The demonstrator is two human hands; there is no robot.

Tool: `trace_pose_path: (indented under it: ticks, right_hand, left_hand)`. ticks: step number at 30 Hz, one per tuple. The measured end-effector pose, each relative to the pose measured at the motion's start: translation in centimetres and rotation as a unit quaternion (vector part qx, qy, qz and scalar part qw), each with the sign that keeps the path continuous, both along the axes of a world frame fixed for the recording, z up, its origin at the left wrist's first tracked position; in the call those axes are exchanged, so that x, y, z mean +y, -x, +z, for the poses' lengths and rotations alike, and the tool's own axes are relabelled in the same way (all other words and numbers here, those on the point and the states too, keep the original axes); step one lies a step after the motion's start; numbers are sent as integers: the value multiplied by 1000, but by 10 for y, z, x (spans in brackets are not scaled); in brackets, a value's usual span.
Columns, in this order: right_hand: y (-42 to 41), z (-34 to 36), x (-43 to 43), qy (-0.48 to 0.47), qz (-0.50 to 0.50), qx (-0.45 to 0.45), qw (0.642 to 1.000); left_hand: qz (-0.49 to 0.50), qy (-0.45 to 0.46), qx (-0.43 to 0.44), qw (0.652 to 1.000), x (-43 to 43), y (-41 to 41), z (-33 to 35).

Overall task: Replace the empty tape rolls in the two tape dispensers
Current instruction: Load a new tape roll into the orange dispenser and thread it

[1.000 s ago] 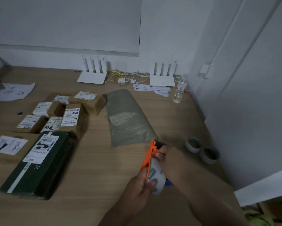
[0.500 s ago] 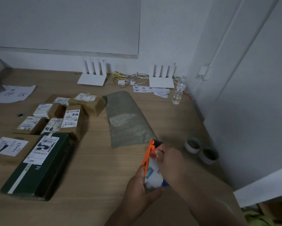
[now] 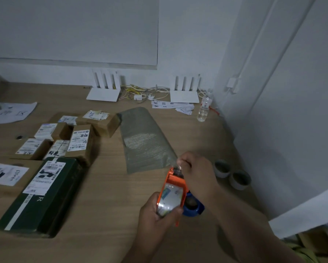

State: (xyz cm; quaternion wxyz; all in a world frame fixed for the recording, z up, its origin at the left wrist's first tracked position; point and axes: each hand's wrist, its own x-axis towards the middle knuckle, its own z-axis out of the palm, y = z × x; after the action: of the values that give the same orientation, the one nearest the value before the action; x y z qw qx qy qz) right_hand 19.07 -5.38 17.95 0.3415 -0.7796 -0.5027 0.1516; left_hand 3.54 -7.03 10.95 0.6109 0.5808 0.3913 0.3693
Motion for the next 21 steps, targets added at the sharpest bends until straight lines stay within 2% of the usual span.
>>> trace_pose_path:
  ticks: [5,13,17,21]
  right_hand:
    - [-5,5,0,15,25,79,996]
    - [-16,17,10,18,23,34,999]
    - [-19,22,16,-27,1,21,999]
    - [-17,29,19,-30,26,4,999]
  left_hand:
    - [-7,36,-16,999,1,1,1]
    - [-41,39,1,998,-3,0,7]
    - [-8,34,-2,999,0,-3,12]
    - [15,27,-18,999,2,-3,19]
